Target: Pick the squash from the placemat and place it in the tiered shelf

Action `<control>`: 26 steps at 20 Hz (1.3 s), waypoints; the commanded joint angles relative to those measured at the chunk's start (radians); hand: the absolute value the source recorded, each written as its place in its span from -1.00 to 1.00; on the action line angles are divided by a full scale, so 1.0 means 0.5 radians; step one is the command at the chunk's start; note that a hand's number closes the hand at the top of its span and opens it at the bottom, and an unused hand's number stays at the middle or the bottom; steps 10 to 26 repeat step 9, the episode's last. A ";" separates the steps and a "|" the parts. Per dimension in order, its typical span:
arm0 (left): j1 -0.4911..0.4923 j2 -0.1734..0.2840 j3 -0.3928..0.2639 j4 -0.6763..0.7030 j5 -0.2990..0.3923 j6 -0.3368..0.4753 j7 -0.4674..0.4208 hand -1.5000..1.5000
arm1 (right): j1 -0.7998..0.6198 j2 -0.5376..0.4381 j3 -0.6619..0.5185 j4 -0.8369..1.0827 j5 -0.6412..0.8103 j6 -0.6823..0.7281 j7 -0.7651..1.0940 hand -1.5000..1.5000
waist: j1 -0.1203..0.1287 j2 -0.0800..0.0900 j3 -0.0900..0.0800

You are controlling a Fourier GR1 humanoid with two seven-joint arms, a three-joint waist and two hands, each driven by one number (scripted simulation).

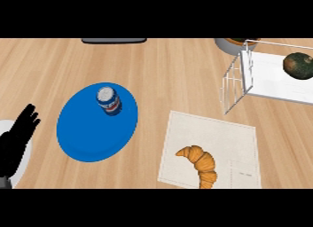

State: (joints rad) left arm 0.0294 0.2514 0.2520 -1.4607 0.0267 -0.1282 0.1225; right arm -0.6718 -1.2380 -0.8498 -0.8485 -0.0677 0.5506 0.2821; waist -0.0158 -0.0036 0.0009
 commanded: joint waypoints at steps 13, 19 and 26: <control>0.077 0.002 0.076 0.015 0.049 -0.014 -0.051 0.00 | 0.648 -0.721 -0.568 0.850 0.034 0.696 -0.526 -1.00 | -0.093 -0.009 0.011; 0.077 0.002 0.076 0.015 0.049 -0.014 -0.051 0.00 | 0.648 -0.721 -0.568 0.850 0.034 0.696 -0.526 -1.00 | -0.093 -0.009 0.011; 0.077 0.002 0.076 0.015 0.049 -0.014 -0.051 0.00 | 0.648 -0.721 -0.568 0.850 0.034 0.696 -0.526 -1.00 | -0.093 -0.009 0.011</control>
